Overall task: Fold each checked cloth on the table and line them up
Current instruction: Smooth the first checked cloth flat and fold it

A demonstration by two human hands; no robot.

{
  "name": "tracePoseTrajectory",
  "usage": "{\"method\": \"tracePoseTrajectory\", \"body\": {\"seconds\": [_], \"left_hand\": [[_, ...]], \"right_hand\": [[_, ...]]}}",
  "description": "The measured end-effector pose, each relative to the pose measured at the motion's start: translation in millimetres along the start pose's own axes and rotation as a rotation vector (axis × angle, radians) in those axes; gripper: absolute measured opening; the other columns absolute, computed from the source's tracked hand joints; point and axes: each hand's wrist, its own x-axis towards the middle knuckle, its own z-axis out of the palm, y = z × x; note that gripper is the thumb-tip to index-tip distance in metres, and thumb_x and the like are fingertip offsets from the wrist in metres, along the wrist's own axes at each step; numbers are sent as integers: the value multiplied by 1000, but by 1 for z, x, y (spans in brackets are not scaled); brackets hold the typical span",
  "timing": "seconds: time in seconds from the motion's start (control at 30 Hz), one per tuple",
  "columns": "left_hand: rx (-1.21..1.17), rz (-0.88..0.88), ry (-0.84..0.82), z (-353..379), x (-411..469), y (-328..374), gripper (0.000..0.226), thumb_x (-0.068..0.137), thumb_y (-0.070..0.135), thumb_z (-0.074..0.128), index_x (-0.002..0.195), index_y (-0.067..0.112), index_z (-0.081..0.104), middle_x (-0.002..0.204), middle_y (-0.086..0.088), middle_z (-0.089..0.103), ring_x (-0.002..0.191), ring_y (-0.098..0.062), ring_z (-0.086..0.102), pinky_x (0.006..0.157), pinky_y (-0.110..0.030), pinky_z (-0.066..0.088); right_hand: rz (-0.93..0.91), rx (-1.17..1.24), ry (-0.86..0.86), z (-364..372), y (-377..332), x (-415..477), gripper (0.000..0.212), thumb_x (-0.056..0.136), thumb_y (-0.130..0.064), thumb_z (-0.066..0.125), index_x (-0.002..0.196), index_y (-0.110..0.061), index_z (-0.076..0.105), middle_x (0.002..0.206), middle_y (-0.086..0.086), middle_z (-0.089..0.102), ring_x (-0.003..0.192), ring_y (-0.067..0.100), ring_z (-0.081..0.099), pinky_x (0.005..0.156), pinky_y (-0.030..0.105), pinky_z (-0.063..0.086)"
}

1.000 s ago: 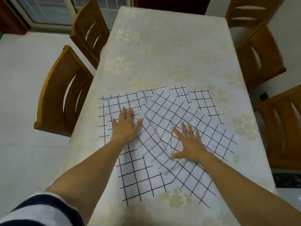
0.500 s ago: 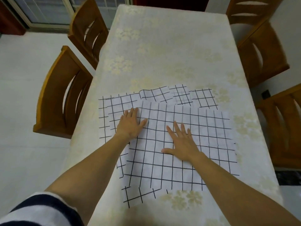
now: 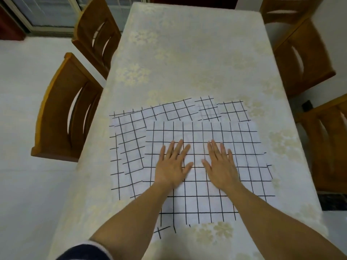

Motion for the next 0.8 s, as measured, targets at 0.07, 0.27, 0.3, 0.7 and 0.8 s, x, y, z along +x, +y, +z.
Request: {"method": "tracePoseTrajectory", "body": {"seconds": [0.07, 0.27, 0.3, 0.7, 0.8], "left_hand": [[17, 41, -2, -2, 1, -8, 65, 100, 69, 3, 157, 42, -16, 165, 12, -24, 151, -16, -28, 124, -48, -11], [70, 73, -77, -16, 17, -10, 66, 100, 67, 2, 155, 40, -21, 164, 8, -28, 149, -21, -31, 123, -51, -14], [89, 71, -69, -18, 18, -8, 66, 101, 65, 5, 157, 37, -19, 164, 5, -27, 150, -24, -30, 122, -52, -14], [136, 102, -278, -15, 12, 30, 101, 83, 89, 18, 147, 35, -39, 157, 0, -43, 143, -35, -39, 115, -69, -11], [217, 97, -340, -29, 16, 39, 112, 81, 90, 30, 150, 30, -35, 158, -5, -40, 146, -41, -32, 115, -72, -7]], "right_hand": [[56, -27, -16, -1, 20, -5, 71, 97, -64, -5, 154, -26, -22, 161, -8, -27, 149, 19, -25, 123, 46, -6], [150, 21, -1, -9, 29, -6, 76, 95, -67, -5, 154, -22, -20, 162, 0, -26, 149, 22, -25, 123, 47, -6], [134, 51, 30, -11, 24, -10, 74, 97, -65, -1, 156, -21, -16, 163, 0, -23, 149, 21, -23, 123, 47, -5], [259, 33, -11, 7, 52, -66, 73, 98, -65, -1, 155, -23, -17, 162, -2, -24, 149, 21, -23, 123, 46, -7], [469, 189, 2, 1, 73, -78, 88, 96, -69, 19, 157, -12, -8, 165, 6, -15, 152, 22, -14, 124, 41, -5]]}}
